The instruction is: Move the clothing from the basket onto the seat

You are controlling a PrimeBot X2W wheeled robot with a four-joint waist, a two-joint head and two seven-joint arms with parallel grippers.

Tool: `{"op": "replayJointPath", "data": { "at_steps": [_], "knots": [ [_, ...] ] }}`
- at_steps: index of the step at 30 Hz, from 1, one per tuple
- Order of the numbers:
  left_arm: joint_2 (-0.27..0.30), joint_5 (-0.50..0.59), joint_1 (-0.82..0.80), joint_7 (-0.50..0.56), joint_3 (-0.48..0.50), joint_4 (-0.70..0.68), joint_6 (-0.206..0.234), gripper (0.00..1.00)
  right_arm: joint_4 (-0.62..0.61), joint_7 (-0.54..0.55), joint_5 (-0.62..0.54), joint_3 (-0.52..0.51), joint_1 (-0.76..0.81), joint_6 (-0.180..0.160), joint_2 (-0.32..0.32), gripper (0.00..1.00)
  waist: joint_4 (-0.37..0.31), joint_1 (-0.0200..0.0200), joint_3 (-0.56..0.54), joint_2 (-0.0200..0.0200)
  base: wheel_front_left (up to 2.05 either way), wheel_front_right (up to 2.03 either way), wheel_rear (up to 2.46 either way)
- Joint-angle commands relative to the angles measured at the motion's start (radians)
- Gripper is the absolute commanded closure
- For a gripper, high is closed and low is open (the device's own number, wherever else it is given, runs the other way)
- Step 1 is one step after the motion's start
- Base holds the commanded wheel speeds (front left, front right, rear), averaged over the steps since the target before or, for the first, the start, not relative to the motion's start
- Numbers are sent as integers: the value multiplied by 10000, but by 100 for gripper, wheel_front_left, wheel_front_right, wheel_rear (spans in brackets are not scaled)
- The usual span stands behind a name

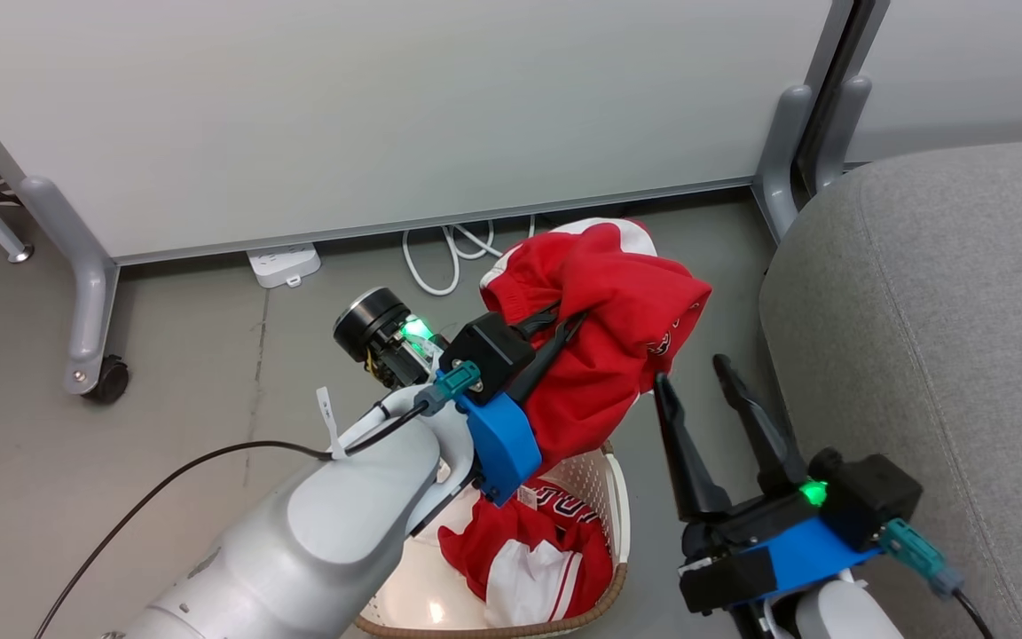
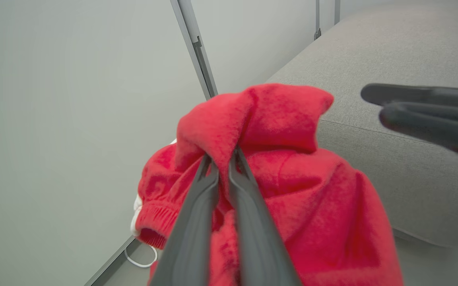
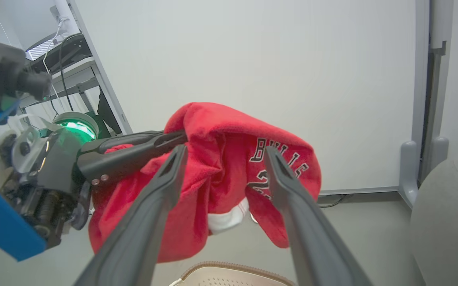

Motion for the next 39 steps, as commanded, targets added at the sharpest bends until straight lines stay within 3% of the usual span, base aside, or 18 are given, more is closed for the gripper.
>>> {"op": "replayJointPath", "data": {
  "at_steps": [1,17,30,31,32,39],
  "knots": [
    [11,-13,-37,-50,-27,-39,61,100,77,-2,-2,145,-212,-17,-31,0,17,0,32,-1,0,0,0],
    [-89,91,-266,-51,-27,-217,46,100,2302,-2,108,1643,-1578,-16,-31,0,260,0,348,-1,0,0,0],
    [-130,118,-296,-51,7,-256,31,100,2941,-2,814,2062,-2414,-16,-30,0,307,0,569,-1,0,0,0],
    [-136,124,-303,-51,18,-260,23,100,2970,-2,887,2083,-2474,-16,-30,84,312,0,573,-1,0,0,0],
    [-140,128,-303,-51,24,-258,16,100,2989,-2,927,2105,-2520,-16,-30,100,315,0,571,-1,0,0,0],
    [-151,159,-267,-51,59,-211,0,100,3080,-2,1004,2196,-2644,-16,-30,100,313,0,544,-1,0,0,0]
  ]
}}
